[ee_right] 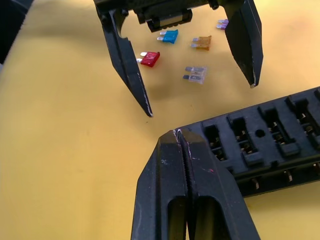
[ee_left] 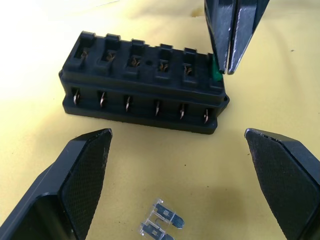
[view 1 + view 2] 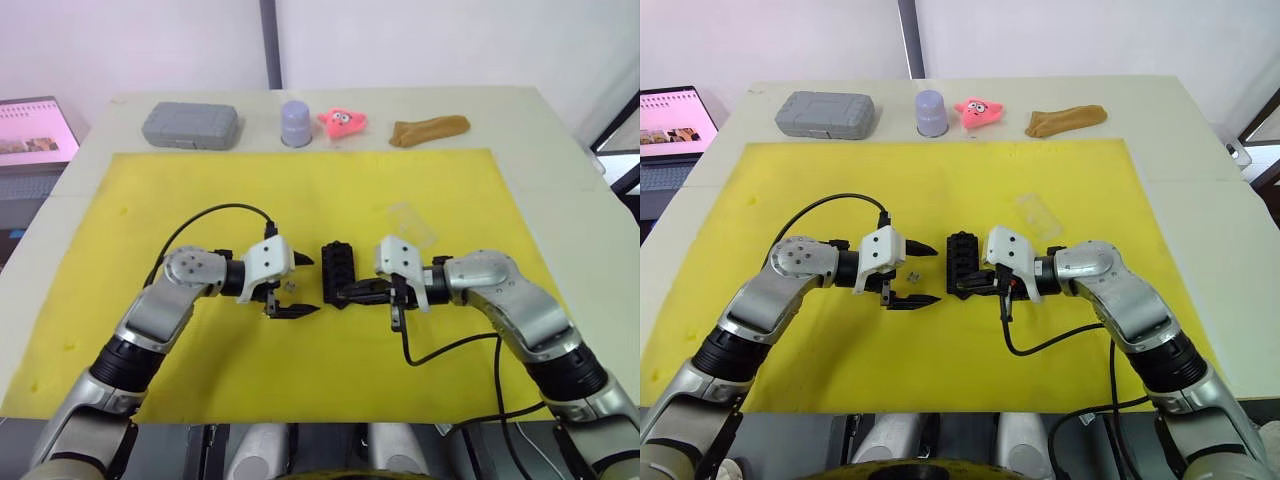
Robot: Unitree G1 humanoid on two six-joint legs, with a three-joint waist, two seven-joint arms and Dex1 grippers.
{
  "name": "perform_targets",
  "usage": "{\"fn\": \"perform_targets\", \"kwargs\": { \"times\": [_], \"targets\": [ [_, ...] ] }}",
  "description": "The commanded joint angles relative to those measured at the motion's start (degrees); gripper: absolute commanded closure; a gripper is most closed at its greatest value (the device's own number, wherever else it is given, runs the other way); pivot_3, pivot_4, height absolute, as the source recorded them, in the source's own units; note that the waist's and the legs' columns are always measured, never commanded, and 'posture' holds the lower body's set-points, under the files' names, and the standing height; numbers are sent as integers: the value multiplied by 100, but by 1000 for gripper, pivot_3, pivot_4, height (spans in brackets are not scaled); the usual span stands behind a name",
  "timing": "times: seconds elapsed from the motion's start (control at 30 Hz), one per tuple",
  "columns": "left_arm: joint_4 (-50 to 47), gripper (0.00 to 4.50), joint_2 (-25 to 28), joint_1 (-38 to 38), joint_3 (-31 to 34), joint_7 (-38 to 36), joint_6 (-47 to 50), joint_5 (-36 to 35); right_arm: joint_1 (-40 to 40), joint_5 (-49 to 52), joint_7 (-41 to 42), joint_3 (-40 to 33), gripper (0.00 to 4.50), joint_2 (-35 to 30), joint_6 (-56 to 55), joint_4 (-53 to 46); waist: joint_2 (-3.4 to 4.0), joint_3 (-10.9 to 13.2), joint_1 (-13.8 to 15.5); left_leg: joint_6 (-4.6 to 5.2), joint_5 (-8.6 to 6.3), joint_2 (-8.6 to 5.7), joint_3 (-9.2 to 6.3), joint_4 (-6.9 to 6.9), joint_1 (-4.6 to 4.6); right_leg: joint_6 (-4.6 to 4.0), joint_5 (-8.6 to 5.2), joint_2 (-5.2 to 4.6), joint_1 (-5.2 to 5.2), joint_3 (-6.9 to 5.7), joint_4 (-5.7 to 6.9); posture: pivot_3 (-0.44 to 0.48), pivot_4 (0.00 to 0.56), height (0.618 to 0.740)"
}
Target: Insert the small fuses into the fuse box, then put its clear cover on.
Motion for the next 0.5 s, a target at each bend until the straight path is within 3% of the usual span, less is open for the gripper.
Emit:
{"fn": "perform_targets", "kwargs": {
  "times": [0.03, 0.5],
  "targets": [
    [-70, 0, -14, -134, 129, 22, -8, -82, -350, 423, -132, -459, 4485, 77, 345, -320, 0, 0, -3, 0, 0, 0, 0, 0, 0, 0, 0, 0, -1, 0, 0, 0, 150, 740],
    [25, 0, -43, -205, 133, 19, -39, -62, -171, 180, -201, -169, 4485, 91, 121, -73, 0, 0, -3, 0, 0, 0, 1, 0, -2, 0, 0, -1, -2, 0, 0, 0, 150, 740]
  ]
}}
